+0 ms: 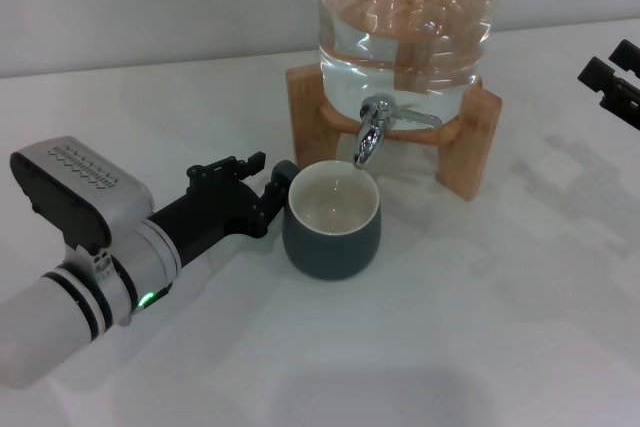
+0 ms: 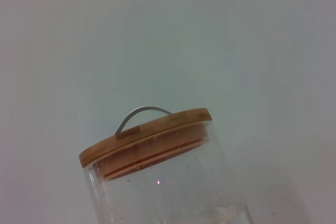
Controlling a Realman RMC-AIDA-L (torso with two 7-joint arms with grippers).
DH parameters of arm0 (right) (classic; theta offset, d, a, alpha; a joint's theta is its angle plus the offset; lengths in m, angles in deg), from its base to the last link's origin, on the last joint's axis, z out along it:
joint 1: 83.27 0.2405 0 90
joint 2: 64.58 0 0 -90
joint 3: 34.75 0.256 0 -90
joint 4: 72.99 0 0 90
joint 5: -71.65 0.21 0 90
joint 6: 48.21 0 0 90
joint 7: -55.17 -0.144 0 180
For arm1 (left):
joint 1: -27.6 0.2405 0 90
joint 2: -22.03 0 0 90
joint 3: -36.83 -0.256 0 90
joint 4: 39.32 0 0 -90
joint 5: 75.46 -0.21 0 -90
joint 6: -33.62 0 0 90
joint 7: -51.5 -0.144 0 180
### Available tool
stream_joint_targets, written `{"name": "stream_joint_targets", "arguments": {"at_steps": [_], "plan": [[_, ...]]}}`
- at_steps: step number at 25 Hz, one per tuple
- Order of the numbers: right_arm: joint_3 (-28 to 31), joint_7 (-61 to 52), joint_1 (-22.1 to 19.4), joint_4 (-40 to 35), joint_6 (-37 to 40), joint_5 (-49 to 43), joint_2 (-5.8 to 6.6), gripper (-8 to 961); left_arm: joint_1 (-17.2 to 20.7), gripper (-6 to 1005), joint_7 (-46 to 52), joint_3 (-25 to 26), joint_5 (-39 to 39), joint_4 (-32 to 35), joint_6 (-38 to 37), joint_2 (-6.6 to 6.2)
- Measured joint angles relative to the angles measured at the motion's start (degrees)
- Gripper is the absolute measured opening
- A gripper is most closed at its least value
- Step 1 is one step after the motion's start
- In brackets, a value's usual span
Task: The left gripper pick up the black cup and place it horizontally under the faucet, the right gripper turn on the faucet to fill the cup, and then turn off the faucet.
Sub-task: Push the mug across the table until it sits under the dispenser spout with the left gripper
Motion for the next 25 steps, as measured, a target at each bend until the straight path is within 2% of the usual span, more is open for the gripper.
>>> {"name": "stream_joint_targets", "arguments": {"at_steps": [25], "plan": [[0.1,0.1,0.0,0.0,0.0,0.1,0.00,842,-0.3,384,1.2,-1.0,-2.6,0.4,-1.5,0.00]]}}
